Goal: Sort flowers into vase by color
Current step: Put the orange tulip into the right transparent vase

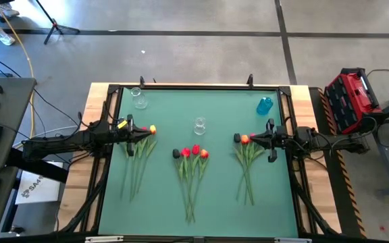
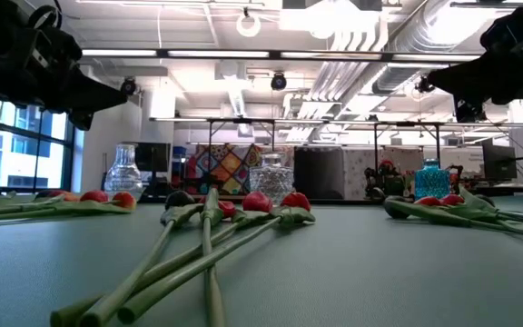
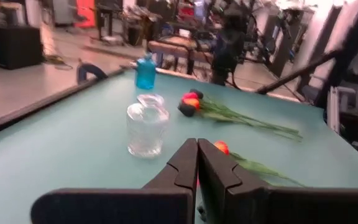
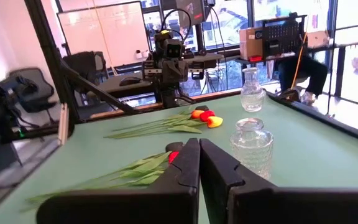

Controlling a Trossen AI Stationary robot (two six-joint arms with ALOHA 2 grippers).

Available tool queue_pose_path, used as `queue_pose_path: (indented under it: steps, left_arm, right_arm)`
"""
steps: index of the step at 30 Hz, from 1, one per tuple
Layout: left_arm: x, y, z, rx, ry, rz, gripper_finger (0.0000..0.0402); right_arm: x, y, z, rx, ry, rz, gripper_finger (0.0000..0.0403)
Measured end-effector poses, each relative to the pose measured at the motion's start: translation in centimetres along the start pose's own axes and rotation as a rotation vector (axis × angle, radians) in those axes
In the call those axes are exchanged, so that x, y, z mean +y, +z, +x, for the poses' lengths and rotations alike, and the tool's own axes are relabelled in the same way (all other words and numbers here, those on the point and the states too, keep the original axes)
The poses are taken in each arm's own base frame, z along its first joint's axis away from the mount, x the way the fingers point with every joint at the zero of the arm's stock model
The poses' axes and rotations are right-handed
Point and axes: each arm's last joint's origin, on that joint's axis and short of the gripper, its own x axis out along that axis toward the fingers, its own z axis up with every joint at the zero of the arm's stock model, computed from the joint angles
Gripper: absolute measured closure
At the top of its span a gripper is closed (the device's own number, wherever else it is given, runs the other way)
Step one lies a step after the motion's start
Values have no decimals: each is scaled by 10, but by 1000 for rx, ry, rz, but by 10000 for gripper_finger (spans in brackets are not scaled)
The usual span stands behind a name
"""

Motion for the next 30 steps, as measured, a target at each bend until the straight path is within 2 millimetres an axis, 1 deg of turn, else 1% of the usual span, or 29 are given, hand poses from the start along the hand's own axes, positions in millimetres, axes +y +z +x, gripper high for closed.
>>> queue_pose_path:
  steps: [4,6,9,12,15,18,20,22,25,28,30]
  left_arm:
    - [1,6,0,-77,68,-55,401]
    - [2,9,-1,-112,93,-114,401]
    - [2,10,-1,-130,92,-228,402]
    - [2,12,-1,-158,77,-346,402]
    - [2,14,-1,-187,78,-443,402]
    - [2,18,-2,-230,68,-564,402]
    - [2,19,-2,-254,70,-608,402]
    - [3,19,-2,-261,83,-638,402]
    - [4,19,-2,-277,107,-687,401]
    - [3,21,-1,-278,99,-728,391]
    - [2,25,-1,-258,67,-748,376]
  right_arm:
    - [0,0,0,0,-2,-113,403]
    - [0,1,0,-14,-2,-148,403]
    - [1,9,0,-96,1,-140,403]
    - [1,14,-1,-148,7,-22,403]
    - [-1,15,-1,-161,-78,113,403]
    - [-5,15,-2,-200,-165,363,403]
    - [-6,15,-2,-240,-207,539,403]
    - [-8,16,-2,-273,-234,658,403]
    - [-7,21,-3,-288,-201,737,402]
    - [-3,36,-4,-285,-139,734,402]
    - [-2,47,-3,-265,-146,736,402]
